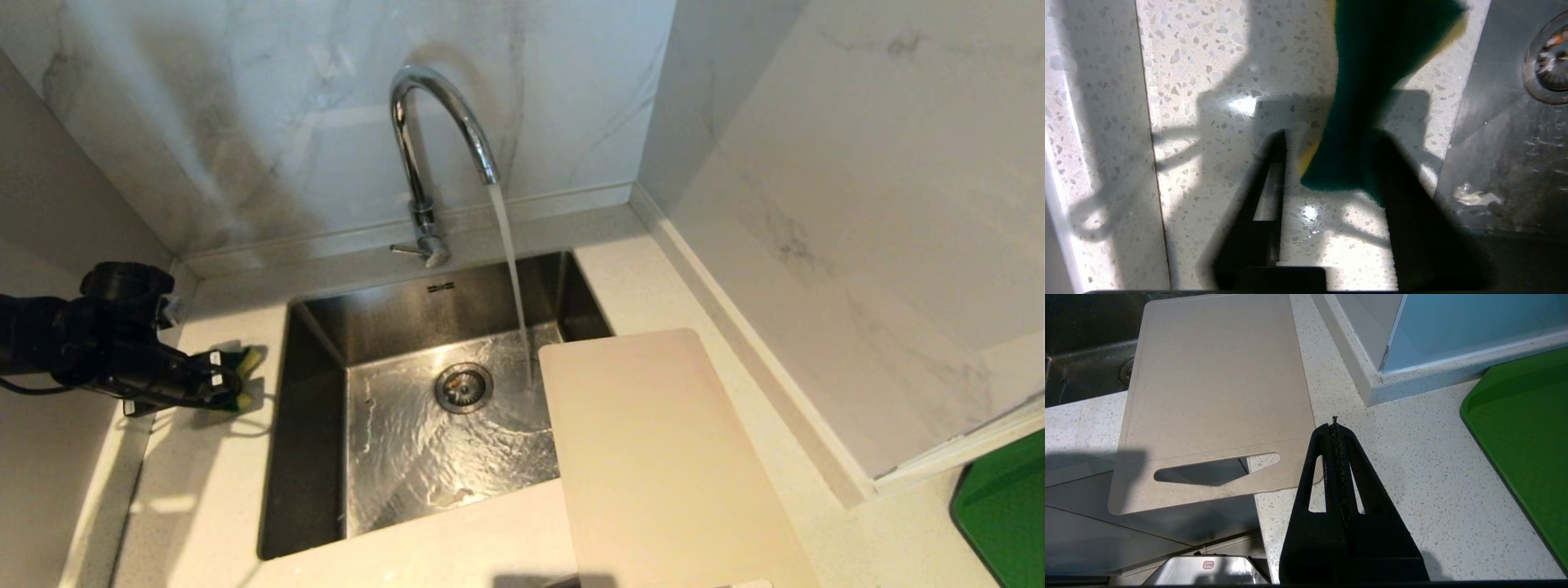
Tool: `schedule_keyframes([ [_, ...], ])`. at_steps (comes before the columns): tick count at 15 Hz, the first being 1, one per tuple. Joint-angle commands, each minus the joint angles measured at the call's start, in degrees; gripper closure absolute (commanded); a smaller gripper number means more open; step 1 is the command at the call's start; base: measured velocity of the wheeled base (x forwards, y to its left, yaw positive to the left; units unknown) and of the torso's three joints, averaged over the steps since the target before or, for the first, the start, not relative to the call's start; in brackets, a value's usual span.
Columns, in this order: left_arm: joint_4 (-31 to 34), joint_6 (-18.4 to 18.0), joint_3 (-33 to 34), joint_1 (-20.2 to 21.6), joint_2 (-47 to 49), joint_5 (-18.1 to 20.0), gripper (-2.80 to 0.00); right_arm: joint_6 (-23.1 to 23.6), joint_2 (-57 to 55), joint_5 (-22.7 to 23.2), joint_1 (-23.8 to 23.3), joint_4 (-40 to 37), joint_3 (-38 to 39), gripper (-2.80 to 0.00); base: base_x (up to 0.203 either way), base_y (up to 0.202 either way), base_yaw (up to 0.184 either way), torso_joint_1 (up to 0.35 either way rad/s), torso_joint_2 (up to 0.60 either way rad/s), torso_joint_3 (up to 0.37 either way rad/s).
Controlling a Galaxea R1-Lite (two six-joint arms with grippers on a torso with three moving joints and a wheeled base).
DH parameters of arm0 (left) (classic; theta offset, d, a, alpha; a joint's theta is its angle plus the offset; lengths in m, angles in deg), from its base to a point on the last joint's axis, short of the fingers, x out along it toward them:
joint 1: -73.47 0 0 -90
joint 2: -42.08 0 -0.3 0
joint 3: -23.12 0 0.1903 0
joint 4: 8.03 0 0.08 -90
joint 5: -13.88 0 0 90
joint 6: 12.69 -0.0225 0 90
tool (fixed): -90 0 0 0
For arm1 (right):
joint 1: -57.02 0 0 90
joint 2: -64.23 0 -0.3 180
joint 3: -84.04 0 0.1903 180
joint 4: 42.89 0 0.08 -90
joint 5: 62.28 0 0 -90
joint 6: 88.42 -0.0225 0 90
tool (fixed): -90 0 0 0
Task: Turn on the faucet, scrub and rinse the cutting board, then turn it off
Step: Pick up the cleaning cloth
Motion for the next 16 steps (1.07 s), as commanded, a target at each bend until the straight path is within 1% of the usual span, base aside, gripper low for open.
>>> schedule_keyframes([
  [1, 0.1, 0.1, -0.1, 1.4, 0.0, 2.3, 0.00, 0.0, 0.0, 0.0, 0.0, 0.0, 0.0, 0.00, 0.000, 0.000, 0.000, 0.000, 0.00, 0.000],
  [8, 0.1, 0.3, -0.1, 1.6, -1.3, 2.4, 0.00, 0.0, 0.0, 0.0, 0.0, 0.0, 0.0, 0.00, 0.000, 0.000, 0.000, 0.000, 0.00, 0.000],
  [11, 0.9, 1.0, -0.2, 0.6, -5.1, 2.4, 0.00, 0.0, 0.0, 0.0, 0.0, 0.0, 0.0, 0.00, 0.000, 0.000, 0.000, 0.000, 0.00, 0.000],
  [13, 2.5, 1.2, -0.3, -0.4, -7.8, 2.5, 0.00, 0.0, 0.0, 0.0, 0.0, 0.0, 0.0, 0.00, 0.000, 0.000, 0.000, 0.000, 0.00, 0.000],
  [16, 3.6, 1.3, -0.2, -0.5, -10.3, 2.6, 0.00, 0.0, 0.0, 0.0, 0.0, 0.0, 0.1, 0.00, 0.000, 0.000, 0.000, 0.000, 0.00, 0.000],
])
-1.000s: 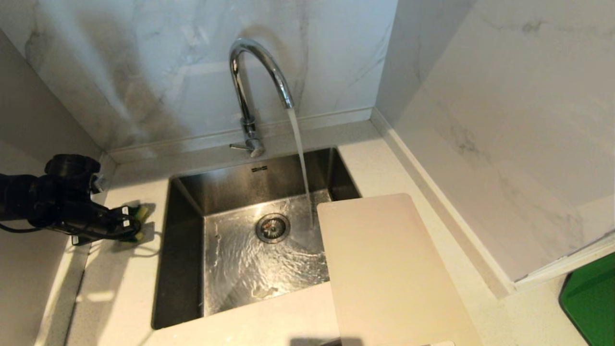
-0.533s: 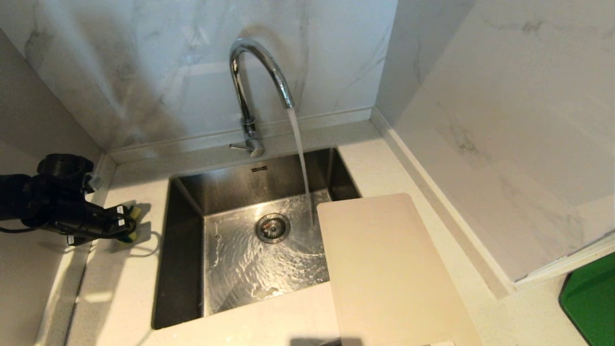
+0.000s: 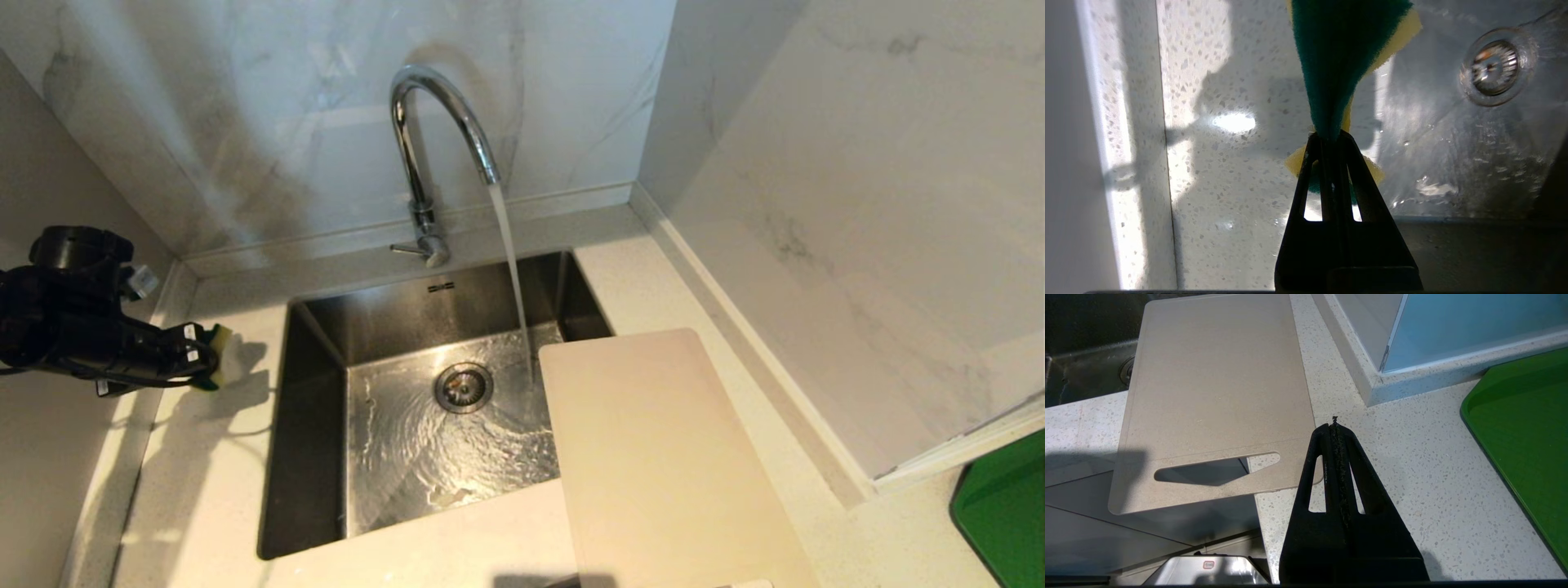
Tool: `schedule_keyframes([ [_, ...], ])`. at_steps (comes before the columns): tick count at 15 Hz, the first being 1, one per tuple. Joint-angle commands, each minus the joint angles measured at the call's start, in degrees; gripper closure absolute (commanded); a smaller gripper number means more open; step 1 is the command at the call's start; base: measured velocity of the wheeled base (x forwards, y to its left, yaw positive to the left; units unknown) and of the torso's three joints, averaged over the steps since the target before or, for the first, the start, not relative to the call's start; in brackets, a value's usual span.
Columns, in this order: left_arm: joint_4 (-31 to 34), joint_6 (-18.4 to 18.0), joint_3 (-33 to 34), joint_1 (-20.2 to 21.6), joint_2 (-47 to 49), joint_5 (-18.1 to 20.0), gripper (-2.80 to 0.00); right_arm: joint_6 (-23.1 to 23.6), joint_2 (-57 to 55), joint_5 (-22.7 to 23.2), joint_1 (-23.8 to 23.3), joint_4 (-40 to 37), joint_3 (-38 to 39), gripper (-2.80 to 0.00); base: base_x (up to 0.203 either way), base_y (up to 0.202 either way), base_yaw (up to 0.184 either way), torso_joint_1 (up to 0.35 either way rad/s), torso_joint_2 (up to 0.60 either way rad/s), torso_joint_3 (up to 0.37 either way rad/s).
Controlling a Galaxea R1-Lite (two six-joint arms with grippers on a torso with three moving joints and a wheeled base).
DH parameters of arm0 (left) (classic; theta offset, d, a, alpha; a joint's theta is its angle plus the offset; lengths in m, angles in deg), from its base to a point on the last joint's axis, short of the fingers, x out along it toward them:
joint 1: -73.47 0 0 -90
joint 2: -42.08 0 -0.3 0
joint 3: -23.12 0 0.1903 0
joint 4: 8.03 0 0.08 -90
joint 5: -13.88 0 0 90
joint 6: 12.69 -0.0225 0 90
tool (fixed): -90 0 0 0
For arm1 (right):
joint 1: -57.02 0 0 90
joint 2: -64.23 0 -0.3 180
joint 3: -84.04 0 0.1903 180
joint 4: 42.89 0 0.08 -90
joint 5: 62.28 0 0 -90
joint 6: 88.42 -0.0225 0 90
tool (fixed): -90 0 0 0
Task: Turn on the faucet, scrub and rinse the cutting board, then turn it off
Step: Pick up the cutting board
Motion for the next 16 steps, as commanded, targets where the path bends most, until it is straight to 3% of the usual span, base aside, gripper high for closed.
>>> schedule_keyframes([
  [1, 0.5, 0.1, 0.1, -0.2, -3.3, 0.5, 0.00, 0.0, 0.0, 0.0, 0.0, 0.0, 0.0, 0.00, 0.000, 0.000, 0.000, 0.000, 0.00, 0.000],
  [4, 4.4, 1.1, -0.6, -2.8, -6.4, 2.5, 0.00, 0.0, 0.0, 0.0, 0.0, 0.0, 0.0, 0.00, 0.000, 0.000, 0.000, 0.000, 0.00, 0.000],
  [10, 4.8, 1.8, -2.0, -10.4, -8.8, 0.5, 0.00, 0.0, 0.0, 0.0, 0.0, 0.0, 0.0, 0.00, 0.000, 0.000, 0.000, 0.000, 0.00, 0.000],
  [16, 4.9, 1.8, -4.6, -14.1, -7.5, -0.2, 0.00, 0.5, 0.0, 0.1, 0.0, 0.1, 0.0, 0.00, 0.000, 0.000, 0.000, 0.000, 0.00, 0.000],
])
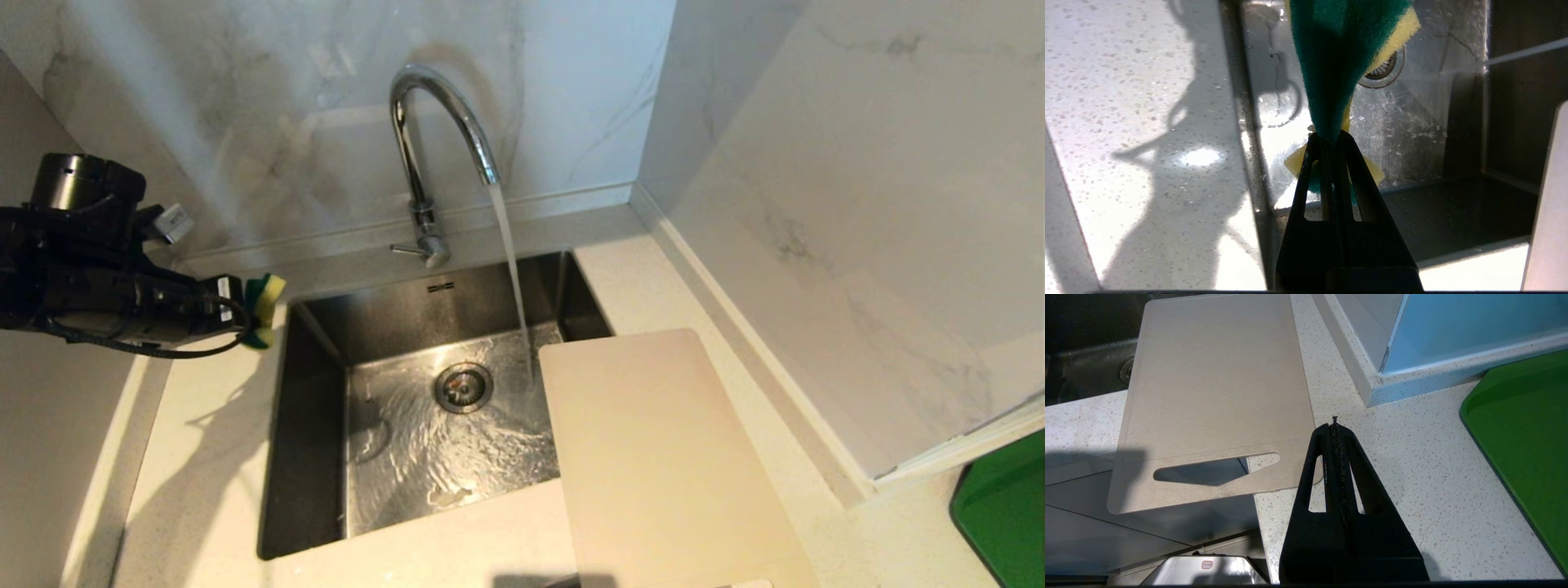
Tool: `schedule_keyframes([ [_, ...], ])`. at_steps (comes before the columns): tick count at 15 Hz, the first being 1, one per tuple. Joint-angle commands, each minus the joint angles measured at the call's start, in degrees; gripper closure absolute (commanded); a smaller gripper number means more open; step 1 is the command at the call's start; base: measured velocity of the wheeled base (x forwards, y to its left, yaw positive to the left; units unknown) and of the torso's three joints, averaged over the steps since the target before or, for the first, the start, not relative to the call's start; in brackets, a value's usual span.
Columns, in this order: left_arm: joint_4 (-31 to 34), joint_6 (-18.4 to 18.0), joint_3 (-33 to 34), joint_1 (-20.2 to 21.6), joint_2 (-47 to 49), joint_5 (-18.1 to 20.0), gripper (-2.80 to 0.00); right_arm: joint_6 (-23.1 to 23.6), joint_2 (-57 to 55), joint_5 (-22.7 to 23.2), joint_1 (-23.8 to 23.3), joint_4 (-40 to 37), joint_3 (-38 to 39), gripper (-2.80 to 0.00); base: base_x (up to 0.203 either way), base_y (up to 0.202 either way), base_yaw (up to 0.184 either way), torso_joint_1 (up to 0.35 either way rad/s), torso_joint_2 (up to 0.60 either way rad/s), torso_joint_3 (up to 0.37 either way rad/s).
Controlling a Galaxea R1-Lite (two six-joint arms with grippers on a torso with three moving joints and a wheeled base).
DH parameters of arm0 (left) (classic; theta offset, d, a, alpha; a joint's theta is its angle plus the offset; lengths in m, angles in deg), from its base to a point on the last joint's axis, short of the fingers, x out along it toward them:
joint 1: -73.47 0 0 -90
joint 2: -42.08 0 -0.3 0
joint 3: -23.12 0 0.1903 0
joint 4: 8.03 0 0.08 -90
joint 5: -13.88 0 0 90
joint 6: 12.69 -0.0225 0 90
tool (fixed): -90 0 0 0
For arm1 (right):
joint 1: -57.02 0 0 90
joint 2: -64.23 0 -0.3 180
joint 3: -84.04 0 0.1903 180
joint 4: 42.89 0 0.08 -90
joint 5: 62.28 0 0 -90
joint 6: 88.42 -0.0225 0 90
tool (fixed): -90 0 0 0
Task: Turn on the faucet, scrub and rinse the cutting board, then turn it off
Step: Pick up the cutting board
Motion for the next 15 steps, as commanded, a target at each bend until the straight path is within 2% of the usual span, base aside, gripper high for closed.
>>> schedule_keyframes([
  [1, 0.7, 0.1, -0.4, -0.9, 0.4, -0.1, 0.00, 0.6, 0.0, 0.0, 0.0, 0.1, 0.0, 0.00, 0.000, 0.000, 0.000, 0.000, 0.00, 0.000],
  [3, 3.7, 0.1, -0.9, -0.9, -1.5, -0.1, 0.00, 0.6, 0.0, 0.0, 0.0, 0.1, 0.0, 0.00, 0.000, 0.000, 0.000, 0.000, 0.00, 0.000],
  [8, 5.7, 0.0, 0.6, 0.7, -10.1, -0.1, 0.00, 0.6, 0.0, 0.1, 0.0, 0.0, 0.0, 0.00, 0.000, 0.000, 0.000, 0.000, 0.00, 0.000],
  [11, 6.1, -0.8, 4.5, 1.9, -17.8, -0.1, 0.00, 0.4, 0.0, 0.0, 0.0, 0.0, 0.0, 0.00, 0.000, 0.000, 0.000, 0.000, 0.00, 0.000],
  [15, 6.1, -2.2, 10.3, 6.5, -25.0, -0.1, 0.00, 0.4, 0.0, 0.0, 0.0, 0.0, 0.0, 0.00, 0.000, 0.000, 0.000, 0.000, 0.00, 0.000],
])
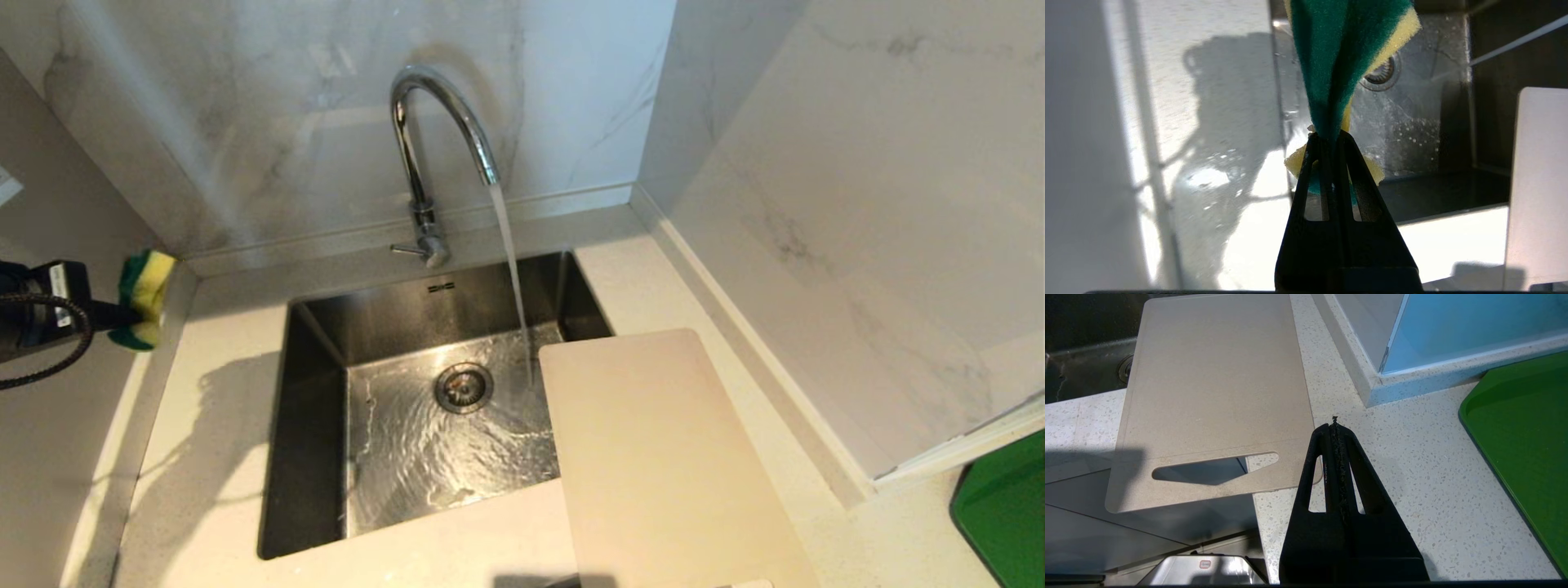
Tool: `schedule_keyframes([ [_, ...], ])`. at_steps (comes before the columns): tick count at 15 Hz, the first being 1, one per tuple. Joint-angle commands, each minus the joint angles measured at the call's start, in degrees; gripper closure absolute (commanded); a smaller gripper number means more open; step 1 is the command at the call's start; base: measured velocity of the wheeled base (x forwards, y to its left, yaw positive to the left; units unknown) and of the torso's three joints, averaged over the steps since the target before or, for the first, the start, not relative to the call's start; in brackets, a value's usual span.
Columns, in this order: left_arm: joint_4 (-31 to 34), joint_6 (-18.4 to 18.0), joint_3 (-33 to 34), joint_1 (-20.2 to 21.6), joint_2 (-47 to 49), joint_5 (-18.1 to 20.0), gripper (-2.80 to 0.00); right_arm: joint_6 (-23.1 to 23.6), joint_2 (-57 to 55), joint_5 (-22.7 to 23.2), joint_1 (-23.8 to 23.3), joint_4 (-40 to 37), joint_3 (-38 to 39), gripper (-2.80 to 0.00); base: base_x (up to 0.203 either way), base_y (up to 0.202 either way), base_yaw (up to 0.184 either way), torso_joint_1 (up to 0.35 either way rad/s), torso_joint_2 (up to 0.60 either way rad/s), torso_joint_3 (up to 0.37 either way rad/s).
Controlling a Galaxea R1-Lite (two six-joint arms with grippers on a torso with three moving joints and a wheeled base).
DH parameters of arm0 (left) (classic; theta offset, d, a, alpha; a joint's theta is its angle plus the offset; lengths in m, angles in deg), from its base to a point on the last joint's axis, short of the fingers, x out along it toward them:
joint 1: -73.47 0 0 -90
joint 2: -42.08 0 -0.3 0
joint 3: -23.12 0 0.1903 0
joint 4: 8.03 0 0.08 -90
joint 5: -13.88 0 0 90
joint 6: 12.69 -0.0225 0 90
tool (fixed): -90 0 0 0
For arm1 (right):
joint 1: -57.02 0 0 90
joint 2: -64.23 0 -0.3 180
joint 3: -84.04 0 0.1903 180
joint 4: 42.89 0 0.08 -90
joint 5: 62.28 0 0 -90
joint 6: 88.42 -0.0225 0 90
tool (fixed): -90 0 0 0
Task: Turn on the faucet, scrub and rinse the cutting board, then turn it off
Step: Pick up the cutting board
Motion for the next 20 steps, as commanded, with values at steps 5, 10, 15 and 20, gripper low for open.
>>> schedule_keyframes([
  [5, -0.2, -1.2, 5.1, 5.4, -9.2, 0.1, 0.00, 0.0, 0.0, 0.0, 0.0, 0.0, 0.0, 0.00, 0.000, 0.000, 0.000, 0.000, 0.00, 0.000],
  [10, -0.4, -2.4, 15.4, 5.5, -23.0, 0.1, 0.00, 0.0, 0.0, 0.0, 0.0, 0.0, 0.0, 0.00, 0.000, 0.000, 0.000, 0.000, 0.00, 0.000],
  [15, -3.1, -3.1, 37.4, 6.3, -40.9, 0.1, 0.00, 0.0, 0.0, 0.0, 0.0, 0.0, 0.0, 0.00, 0.000, 0.000, 0.000, 0.000, 0.00, 0.000],
  [20, -3.8, -9.4, 52.2, 6.3, -57.3, 0.5, 0.00, 0.0, 0.0, 0.0, 0.0, 0.0, 0.0, 0.00, 0.000, 0.000, 0.000, 0.000, 0.00, 0.000],
])
